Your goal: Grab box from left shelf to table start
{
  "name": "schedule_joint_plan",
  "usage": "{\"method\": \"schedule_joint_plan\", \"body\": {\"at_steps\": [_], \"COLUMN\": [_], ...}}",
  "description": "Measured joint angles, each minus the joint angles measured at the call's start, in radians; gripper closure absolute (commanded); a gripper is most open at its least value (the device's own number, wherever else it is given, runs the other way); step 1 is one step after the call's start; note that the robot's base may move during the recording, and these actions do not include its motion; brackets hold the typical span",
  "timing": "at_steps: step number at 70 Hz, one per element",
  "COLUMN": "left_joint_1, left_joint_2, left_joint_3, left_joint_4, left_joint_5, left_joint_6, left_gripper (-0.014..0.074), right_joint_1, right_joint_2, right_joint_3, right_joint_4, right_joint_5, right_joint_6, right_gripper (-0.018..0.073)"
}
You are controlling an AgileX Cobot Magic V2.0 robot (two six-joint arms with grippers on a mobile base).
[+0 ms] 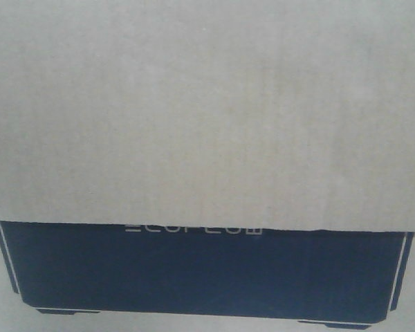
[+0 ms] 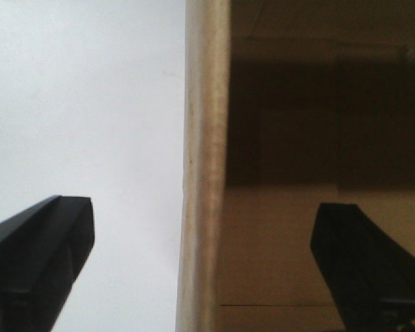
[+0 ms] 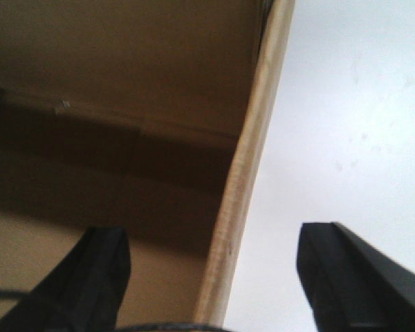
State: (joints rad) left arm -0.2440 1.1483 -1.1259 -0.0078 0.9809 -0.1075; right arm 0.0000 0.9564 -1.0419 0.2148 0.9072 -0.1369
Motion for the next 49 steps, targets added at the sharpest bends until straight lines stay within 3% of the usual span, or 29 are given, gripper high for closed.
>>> {"method": "schedule_joint_plan", "body": {"at_steps": [11,21,35,49], "left_joint_1": [0.000,0.000,0.000,0.000], "left_joint_2": [-0.148,-0.294,-0.507,-0.698], "left_joint_3": [0.000,0.000,0.052,0.215], "left_joint_4": [0.008,0.016,0.070,0.107], "left_joint_5": [0.002,0.010,0.016,-0.014], "left_joint_6": [0.000,0.000,0.000,0.000], "left_gripper": [0.0188,0.0370,0.0690,0.0696], "right_joint_1": [0.000,0.000,0.000,0.000], "right_joint_2": [-0.105,-0.212,-0.403,-0.600], "right_joint_3": [-0.010,-0.012,0.019,0.186], "right_joint_4": [0.000,0.000,0.000,0.000], "right_joint_5": [0.006,0.018,0.015,-0.023], "right_joint_6": [0.009,0.009,0.012,0.012], "right_gripper": [0.0288,0.0521,0.0503,0.0503]}}
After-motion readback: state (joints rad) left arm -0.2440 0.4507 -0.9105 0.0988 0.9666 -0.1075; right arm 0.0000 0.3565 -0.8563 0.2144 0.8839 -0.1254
